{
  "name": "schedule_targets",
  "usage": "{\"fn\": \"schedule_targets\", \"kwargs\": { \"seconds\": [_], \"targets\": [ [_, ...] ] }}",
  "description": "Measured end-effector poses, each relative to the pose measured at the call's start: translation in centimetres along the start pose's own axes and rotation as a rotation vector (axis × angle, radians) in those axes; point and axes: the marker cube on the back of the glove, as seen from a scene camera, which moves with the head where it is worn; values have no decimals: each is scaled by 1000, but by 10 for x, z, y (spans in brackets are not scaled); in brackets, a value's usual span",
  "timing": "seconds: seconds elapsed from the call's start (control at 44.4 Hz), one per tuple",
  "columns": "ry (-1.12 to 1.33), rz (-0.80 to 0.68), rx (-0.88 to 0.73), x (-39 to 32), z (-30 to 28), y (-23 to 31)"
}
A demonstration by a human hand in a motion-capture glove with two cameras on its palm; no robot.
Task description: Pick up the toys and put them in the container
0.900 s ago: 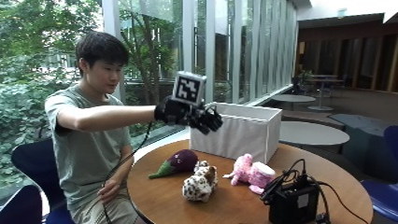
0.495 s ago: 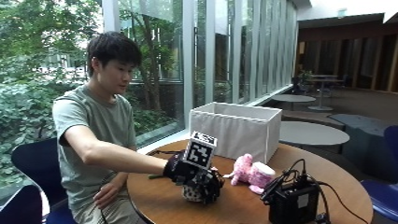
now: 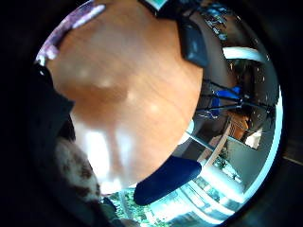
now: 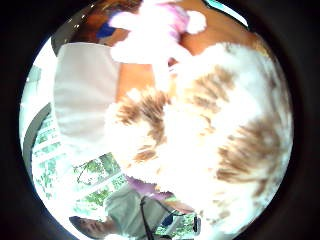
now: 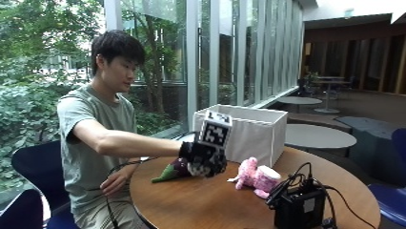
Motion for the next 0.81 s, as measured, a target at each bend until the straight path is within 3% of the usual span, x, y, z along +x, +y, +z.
{"fn": "schedule_targets", "kwargs": {
  "seconds": [0.045, 0.135, 0.27, 0.405, 0.652, 0.81],
  "targets": [
    [-24, 12, 25, -1, -37, 2],
    [-32, 104, 140, -67, -114, 6],
    [207, -196, 219, -160, -175, 26],
    [236, -250, 342, -244, -221, 24],
    [205, -434, 389, -372, -207, -9],
    [244, -509, 281, -445, -154, -37]
  ]
}}
